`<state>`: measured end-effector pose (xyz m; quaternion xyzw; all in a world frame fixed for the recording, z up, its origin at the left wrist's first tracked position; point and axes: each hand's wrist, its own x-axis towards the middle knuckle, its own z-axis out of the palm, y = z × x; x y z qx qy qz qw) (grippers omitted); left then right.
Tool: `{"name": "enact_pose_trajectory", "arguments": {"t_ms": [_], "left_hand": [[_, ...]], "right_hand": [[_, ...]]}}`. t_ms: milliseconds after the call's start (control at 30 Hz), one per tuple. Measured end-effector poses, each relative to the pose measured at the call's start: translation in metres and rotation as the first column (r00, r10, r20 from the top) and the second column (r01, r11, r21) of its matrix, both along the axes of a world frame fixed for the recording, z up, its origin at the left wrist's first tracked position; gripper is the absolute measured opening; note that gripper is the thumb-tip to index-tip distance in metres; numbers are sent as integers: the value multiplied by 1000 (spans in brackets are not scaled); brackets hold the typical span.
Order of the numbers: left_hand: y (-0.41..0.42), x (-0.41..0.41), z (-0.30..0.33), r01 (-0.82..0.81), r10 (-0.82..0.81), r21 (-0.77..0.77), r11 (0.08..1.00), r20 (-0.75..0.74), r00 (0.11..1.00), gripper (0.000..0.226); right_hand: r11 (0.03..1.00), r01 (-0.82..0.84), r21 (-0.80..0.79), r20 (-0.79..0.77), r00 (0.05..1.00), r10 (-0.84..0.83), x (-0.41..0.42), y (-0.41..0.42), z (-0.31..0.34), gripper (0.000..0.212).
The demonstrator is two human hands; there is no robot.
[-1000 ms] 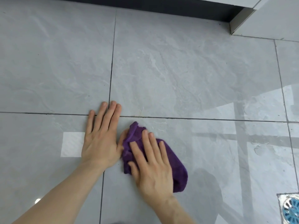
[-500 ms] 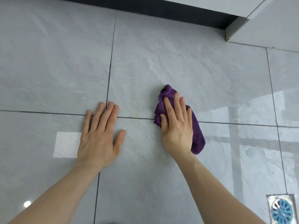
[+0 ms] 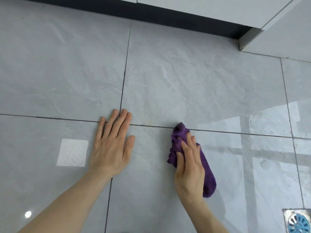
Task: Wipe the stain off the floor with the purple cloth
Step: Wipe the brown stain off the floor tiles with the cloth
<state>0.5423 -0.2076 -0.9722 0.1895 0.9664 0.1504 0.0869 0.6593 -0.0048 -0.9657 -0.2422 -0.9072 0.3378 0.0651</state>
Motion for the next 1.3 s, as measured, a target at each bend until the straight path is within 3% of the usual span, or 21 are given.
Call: {"name": "enact_pose_trajectory", "arguments": {"t_ms": [100,200,333,467,667,867,967,1067,1300], "left_hand": [[-5,-3,3,-62,49,208,976,63,997,61],[-9,-8,9,-198,134,390,900,185,974,63],[-10,-9,16,-290,175,421,860,290,941,64],[-19,-8,11,-79,17,374,924,167,986,63],[-21,-6,-4,36,-38,177,984,7,999,63],[-16,-7,-6,41,-40,14,999,-27,999,72],[-17,-6,-6,52,-52,1,999,-20,998,72],[-17,-7,-5,51,-51,3,999,-14,999,70],[-15,-8,-4,45,-45,-7,999,-38,998,72]], "right_hand": [[982,-143,-121,-14,990,142,-20,-29,14,35],[904,-426,-43,10,904,427,-32,-68,19,39],[805,-566,180,173,824,540,-19,-100,11,43],[705,-652,280,214,758,616,20,-91,4,46],[786,-524,327,203,852,483,-42,-31,-1,52],[716,-600,358,214,799,562,-135,-20,-4,54],[762,-538,361,191,842,504,-139,-16,-6,53],[848,-387,362,186,921,341,-142,-4,-7,52],[889,-290,355,196,953,233,-78,6,-8,50]]}}
